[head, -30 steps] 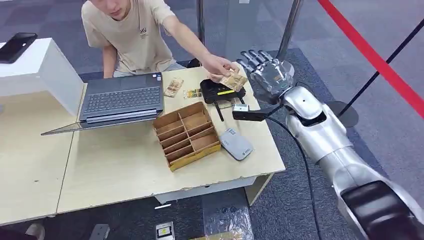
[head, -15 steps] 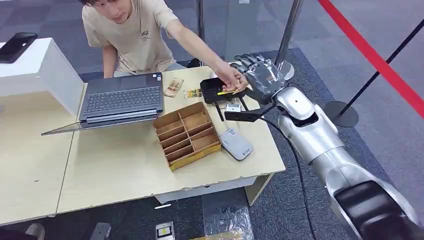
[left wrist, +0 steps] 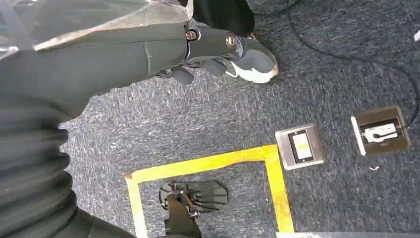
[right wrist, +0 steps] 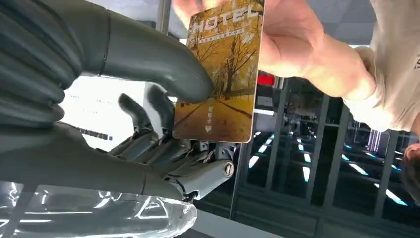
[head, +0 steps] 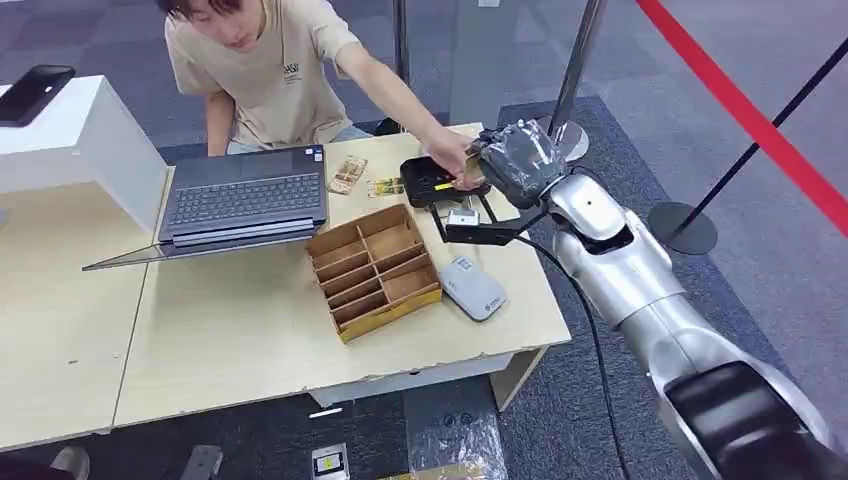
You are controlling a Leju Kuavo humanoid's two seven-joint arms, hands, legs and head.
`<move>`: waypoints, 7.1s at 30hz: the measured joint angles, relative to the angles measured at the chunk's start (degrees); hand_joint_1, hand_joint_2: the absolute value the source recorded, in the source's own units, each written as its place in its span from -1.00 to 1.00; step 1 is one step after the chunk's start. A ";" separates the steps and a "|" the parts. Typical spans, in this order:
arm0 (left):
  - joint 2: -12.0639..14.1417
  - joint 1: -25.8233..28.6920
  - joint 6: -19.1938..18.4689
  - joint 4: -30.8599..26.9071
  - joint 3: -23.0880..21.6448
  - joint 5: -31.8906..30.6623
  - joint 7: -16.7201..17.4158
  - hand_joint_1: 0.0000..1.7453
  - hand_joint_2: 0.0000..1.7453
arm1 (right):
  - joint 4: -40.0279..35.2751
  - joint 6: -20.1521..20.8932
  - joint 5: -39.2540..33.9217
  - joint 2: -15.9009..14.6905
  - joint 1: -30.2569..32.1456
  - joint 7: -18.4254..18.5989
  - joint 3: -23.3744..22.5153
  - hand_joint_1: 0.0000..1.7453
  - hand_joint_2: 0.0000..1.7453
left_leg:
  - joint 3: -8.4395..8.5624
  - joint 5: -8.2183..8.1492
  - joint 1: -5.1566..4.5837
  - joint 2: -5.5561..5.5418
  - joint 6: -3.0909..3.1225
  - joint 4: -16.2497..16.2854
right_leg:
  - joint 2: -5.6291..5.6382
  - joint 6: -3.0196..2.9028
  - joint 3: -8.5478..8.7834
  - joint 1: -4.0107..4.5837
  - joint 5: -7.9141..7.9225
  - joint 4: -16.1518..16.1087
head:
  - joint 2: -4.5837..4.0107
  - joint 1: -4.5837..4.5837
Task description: Pass the card to the sensor for recognition and then transmit it.
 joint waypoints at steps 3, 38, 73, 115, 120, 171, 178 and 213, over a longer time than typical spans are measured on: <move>-0.02 -0.03 0.02 0.00 0.00 0.00 0.00 -1.00 1.00 | -0.02 0.02 -0.39 0.09 0.01 0.00 0.00 1.00 1.00 | 0.00 0.00 0.00 0.00 0.00 0.00 | 0.00 0.00 0.00 0.00 0.00 0.00 | 0.00 0.00; 0.42 2.89 2.49 0.02 0.63 4.35 -2.23 -1.00 1.00 | -24.87 15.21 -34.49 0.52 31.91 9.07 -5.64 1.00 1.00 | 0.01 -0.05 0.04 0.03 -0.03 0.00 | 0.03 -0.04 0.02 0.05 -0.05 -0.01 | 0.00 0.00; 0.02 1.75 2.14 0.00 0.63 3.13 -1.18 -1.00 1.00 | -4.41 9.81 -24.72 2.75 20.36 11.06 -4.11 1.00 1.00 | 0.01 -0.05 0.04 0.09 -0.04 0.00 | 0.03 -0.05 0.00 0.05 -0.05 -0.01 | 0.00 0.00; -1.25 0.65 2.23 -0.02 0.55 1.51 0.22 -1.00 1.00 | 15.08 -4.94 -7.39 7.39 14.79 14.03 -0.85 1.00 1.00 | 0.15 -0.05 0.04 0.14 -0.04 0.00 | 0.06 -0.05 0.08 0.05 -0.04 -0.02 | 0.00 0.00; -1.38 0.65 2.23 -0.04 0.52 1.38 0.22 -1.00 1.00 | 16.02 -4.83 -8.28 7.76 14.77 13.53 -0.87 1.00 1.00 | 0.22 -0.05 0.03 0.19 -0.04 0.00 | 0.06 -0.05 0.17 0.05 -0.04 -0.02 | 0.00 0.00; -0.70 1.58 2.45 0.00 0.52 1.40 0.07 -1.00 1.00 | -26.86 -0.90 -24.39 5.36 17.95 8.96 -8.59 1.00 1.00 | 0.11 -0.05 0.05 0.18 -0.04 0.00 | 0.07 -0.05 0.12 0.05 -0.04 0.00 | 0.00 0.02; -0.98 0.57 1.94 -0.07 0.15 0.11 0.98 -1.00 1.00 | -20.76 -5.71 -21.88 8.48 14.24 4.41 -7.39 1.00 1.00 | 0.08 -0.05 0.04 0.17 -0.03 0.00 | 0.07 -0.05 0.11 0.04 -0.04 0.00 | 0.00 0.02; -2.01 -0.92 1.51 -0.13 -1.38 -0.59 1.14 -1.00 1.00 | 14.73 -9.40 -27.88 13.84 0.63 -3.32 -6.62 -1.00 -1.00 | 0.04 -0.05 0.04 0.14 -0.04 0.00 | 0.06 -0.05 0.02 0.05 -0.04 0.00 | 0.00 0.00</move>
